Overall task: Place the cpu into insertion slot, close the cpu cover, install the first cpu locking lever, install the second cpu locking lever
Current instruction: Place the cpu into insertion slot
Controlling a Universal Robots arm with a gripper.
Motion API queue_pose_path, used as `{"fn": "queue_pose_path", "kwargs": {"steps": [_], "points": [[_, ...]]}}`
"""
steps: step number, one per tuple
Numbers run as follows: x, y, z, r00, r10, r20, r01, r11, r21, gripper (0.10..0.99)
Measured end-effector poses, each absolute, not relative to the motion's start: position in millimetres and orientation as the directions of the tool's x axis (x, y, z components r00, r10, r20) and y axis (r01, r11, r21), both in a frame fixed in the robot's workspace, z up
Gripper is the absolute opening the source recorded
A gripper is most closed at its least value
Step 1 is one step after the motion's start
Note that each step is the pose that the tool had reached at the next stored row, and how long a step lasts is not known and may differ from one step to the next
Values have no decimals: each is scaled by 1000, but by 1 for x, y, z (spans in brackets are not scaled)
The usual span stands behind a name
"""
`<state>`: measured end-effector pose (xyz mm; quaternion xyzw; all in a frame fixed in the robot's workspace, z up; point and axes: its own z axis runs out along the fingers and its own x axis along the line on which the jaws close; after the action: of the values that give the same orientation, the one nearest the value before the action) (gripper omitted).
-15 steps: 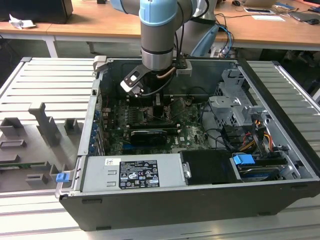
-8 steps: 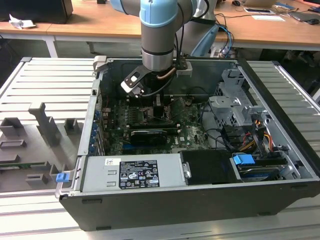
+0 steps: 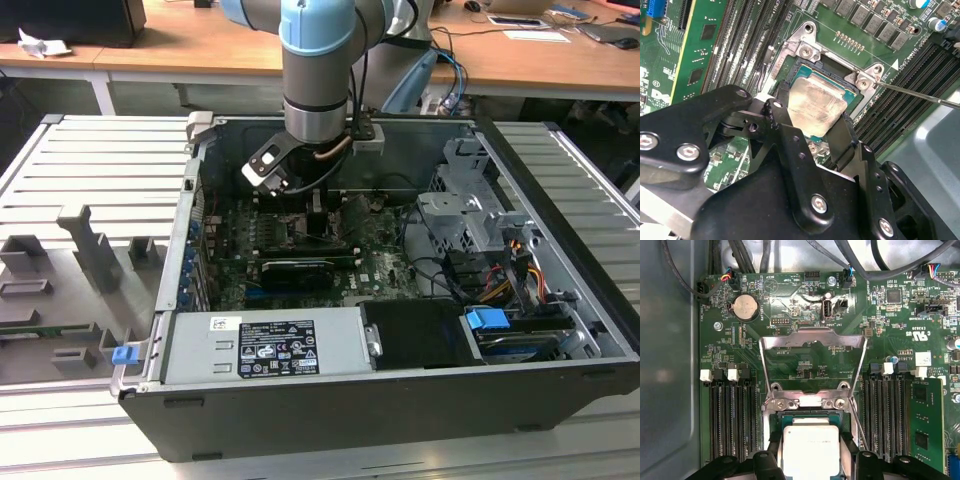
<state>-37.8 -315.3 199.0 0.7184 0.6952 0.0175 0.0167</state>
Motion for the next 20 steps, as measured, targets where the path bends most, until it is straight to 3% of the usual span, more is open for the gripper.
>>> {"fn": "queue_pose_path", "kwargs": {"steps": [1, 2, 7, 9, 14, 15, 20], "points": [[-38, -315, 199, 33, 999, 2, 998, -33, 48, 553], [-38, -315, 199, 33, 999, 2, 998, -33, 48, 616], [-38, -316, 199, 33, 999, 2, 998, -33, 48, 616], [-38, -316, 199, 33, 999, 2, 998, -33, 48, 533], [-38, -316, 199, 33, 999, 2, 998, -33, 48, 549], [-38, -316, 200, 33, 999, 2, 998, -33, 48, 612], [-38, -316, 206, 32, 999, 2, 998, -33, 45, 612]]}}
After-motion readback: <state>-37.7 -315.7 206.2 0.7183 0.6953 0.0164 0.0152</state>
